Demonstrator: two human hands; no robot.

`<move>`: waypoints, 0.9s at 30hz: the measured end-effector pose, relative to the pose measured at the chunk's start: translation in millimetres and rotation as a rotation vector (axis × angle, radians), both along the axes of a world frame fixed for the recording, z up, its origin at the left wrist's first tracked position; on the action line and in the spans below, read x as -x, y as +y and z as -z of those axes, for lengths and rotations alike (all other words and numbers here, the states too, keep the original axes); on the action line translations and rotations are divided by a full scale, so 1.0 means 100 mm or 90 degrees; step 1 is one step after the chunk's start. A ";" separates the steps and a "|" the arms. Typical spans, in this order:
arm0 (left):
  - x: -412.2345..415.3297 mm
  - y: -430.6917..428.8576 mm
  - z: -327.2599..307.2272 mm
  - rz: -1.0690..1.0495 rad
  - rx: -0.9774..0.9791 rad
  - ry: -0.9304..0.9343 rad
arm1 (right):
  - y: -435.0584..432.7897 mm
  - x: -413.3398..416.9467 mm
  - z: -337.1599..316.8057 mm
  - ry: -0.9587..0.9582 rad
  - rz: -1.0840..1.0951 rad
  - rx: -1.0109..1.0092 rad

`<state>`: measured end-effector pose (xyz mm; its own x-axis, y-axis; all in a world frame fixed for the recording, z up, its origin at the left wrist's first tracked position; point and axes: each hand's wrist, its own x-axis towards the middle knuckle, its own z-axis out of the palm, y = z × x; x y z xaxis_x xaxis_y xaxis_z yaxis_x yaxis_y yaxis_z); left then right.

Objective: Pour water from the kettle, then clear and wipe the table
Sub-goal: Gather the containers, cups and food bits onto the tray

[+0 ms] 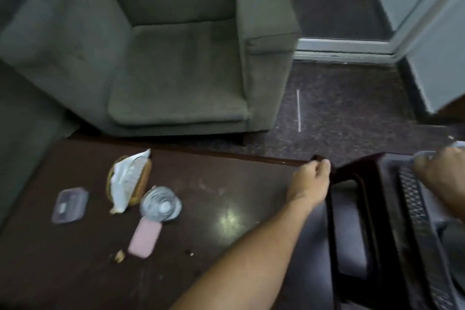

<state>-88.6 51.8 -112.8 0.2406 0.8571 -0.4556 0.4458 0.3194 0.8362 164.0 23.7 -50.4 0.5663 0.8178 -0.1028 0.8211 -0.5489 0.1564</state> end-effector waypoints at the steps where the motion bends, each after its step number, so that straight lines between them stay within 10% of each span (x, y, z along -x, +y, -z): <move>1: 0.19 0.03 -0.07 -0.011 -0.015 0.004 | 0.04 0.26 -0.01 0.025 -0.017 -0.060; 13: 2.46 -0.38 -0.28 -0.091 -0.093 0.119 | -0.45 3.94 0.17 0.359 -0.073 -0.085; 27: 3.94 -1.17 0.18 -0.174 -0.022 0.198 | -1.02 5.44 0.64 0.488 -0.170 -0.008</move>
<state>-482.8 -64.8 -130.5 -0.1430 0.8865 -0.4401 0.5810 0.4352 0.6878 -380.1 -78.0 -114.6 0.1280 0.9189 -0.3731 0.8012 -0.3175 -0.5072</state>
